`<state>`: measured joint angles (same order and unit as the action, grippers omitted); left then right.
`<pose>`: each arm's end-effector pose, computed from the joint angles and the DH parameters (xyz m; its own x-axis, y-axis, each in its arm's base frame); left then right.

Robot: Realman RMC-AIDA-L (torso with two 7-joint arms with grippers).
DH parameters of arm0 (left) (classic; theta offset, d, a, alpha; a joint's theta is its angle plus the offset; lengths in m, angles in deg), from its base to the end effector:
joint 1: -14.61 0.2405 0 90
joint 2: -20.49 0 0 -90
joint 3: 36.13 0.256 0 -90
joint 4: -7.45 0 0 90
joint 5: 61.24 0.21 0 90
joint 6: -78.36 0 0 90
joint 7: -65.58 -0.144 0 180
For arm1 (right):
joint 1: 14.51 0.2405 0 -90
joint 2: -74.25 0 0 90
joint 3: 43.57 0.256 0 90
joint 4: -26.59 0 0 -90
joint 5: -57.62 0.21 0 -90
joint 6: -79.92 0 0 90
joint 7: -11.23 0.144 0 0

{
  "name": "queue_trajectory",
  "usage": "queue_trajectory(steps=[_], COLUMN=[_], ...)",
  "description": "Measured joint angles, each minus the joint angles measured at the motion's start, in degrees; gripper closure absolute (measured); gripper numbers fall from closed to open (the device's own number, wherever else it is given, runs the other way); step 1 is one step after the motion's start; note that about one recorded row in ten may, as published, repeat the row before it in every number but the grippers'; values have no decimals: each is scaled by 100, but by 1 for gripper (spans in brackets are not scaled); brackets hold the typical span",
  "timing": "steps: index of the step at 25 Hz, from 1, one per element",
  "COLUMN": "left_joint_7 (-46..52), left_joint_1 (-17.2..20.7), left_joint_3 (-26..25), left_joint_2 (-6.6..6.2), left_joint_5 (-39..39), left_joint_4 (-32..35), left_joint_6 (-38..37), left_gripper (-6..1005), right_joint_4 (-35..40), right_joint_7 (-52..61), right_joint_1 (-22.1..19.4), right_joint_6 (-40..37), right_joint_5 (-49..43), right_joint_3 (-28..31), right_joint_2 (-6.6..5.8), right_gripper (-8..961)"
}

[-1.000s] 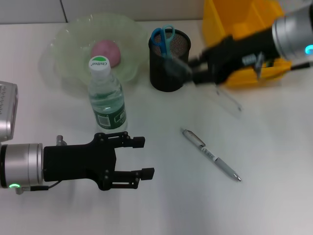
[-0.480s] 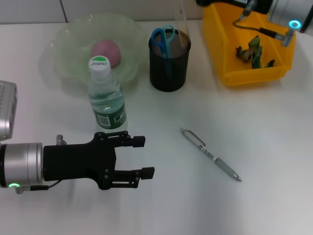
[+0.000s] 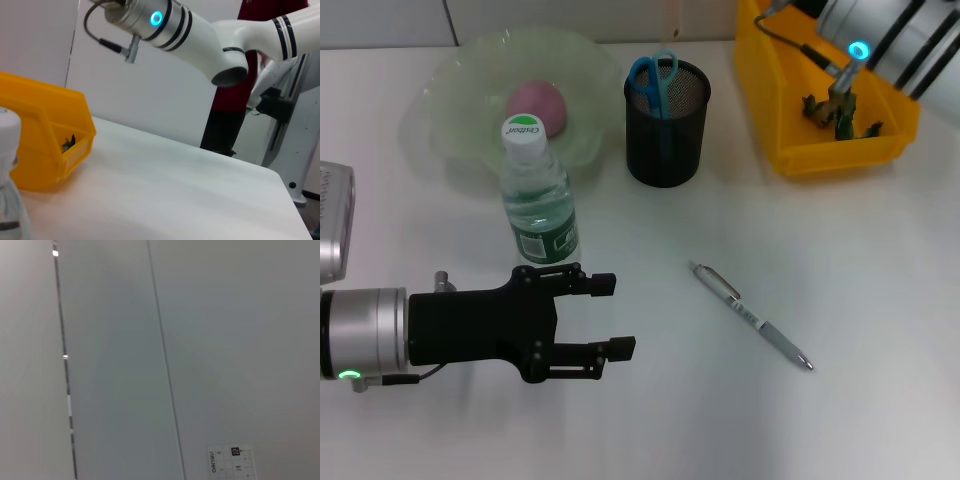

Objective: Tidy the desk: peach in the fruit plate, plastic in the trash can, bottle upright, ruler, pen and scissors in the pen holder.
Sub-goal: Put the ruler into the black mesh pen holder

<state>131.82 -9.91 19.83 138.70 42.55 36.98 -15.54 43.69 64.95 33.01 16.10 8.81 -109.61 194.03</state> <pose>-0.2692 0.2714 -0.0387 0.8069 0.2789 0.5206 0.3159 -0.9486 0.0186 0.1427 0.4332 -0.0242 0.5452 0.0009 -0.8383 -0.5444 -0.7601 -0.3548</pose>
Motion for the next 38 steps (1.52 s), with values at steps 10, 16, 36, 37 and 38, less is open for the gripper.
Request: queue_trajectory(steps=[10,16,36,37,38], left_joint_7=[-11,-23,-25,-25,-24], left_joint_1=[21,-2,22,20,18], left_joint_3=[-59,-67,-130,-131,-133], left_joint_2=[0,9,9,9,9], left_joint_5=[0,-3,-9,-9,-8], left_joint_4=[15,18,18,18,18], left_joint_6=[5,18,18,15,9], left_gripper=[213,213,213,213,213], right_joint_4=[-768,-825,-841,-840,-838], right_joint_7=[-113,-21,133,145,164], right_joint_1=[228,269,413,402,386], right_joint_6=[129,192,577,565,544], right_joint_5=[267,262,244,245,251], right_joint_3=[-24,-234,-368,-385,-407], right_joint_2=[12,11,10,10,10], right_gripper=[585,586,437,418,400])
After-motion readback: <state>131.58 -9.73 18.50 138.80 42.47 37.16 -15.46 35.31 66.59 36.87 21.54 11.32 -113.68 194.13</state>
